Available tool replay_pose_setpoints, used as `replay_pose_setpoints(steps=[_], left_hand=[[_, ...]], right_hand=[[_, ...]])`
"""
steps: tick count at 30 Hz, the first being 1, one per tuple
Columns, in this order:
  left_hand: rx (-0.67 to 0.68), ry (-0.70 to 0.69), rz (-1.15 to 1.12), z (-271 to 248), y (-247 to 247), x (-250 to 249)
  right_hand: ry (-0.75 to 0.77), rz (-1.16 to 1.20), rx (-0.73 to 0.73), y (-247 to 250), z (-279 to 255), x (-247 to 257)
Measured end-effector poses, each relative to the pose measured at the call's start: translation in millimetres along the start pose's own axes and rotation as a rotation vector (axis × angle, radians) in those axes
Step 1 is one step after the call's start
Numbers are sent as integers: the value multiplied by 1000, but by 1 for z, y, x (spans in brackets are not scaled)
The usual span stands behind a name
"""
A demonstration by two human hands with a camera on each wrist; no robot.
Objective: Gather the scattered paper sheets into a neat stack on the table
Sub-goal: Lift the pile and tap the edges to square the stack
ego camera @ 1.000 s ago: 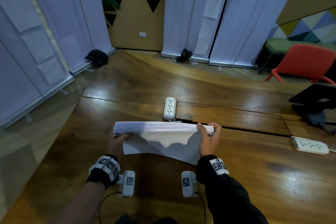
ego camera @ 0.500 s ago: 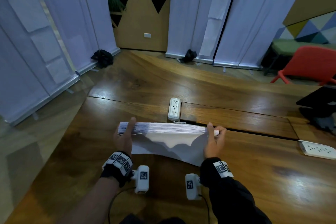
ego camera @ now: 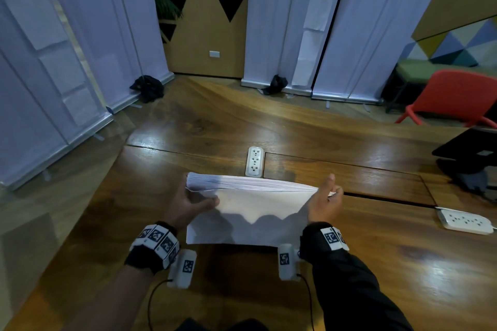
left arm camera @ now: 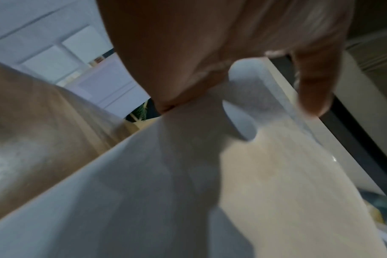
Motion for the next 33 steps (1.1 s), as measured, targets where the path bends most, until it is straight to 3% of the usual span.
replay_pose_setpoints(steps=[3,7,10,12,17,19,21,23,26,30,33], left_hand=[[-47,-39,60,2,1,-15],[36,-68,7,8,3,-31],[105,-47,14,12,7,-43],[103,2,17,19,16,-47],[198,50,81,44,18,-60],[252,46,104,51,8,-70],[307,8,149,58,-1,-82],[379,-28,217,64,-6,-92],[413,-51,290,68,-8,-105],[242,-131,526,73,9,-104],[-64,-106,728,64,34,-68]], right_hand=[[-2,1,31,1,-1,9],[-102,-69,222,-1,5,6],[-107,-225,462,-1,10,0],[-33,-358,644,-3,6,0],[50,-755,1098,-27,-49,0],[114,-882,1122,-43,-64,-6],[220,-956,1036,-56,-64,-13],[233,-955,978,-59,-60,-15],[176,-842,1002,-56,-61,-18],[-20,-631,991,-41,-58,-26],[-256,-489,904,-22,-48,-51]])
Point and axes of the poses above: each hand's wrist, its own z-axis towards the middle knuckle, its own y-axis out of the back of the hand, x = y × z, the point moved 7 cm from there along z, towards the middle knuckle, and after that the axes turned 10 degrees about -y, right-handed, at the moved point
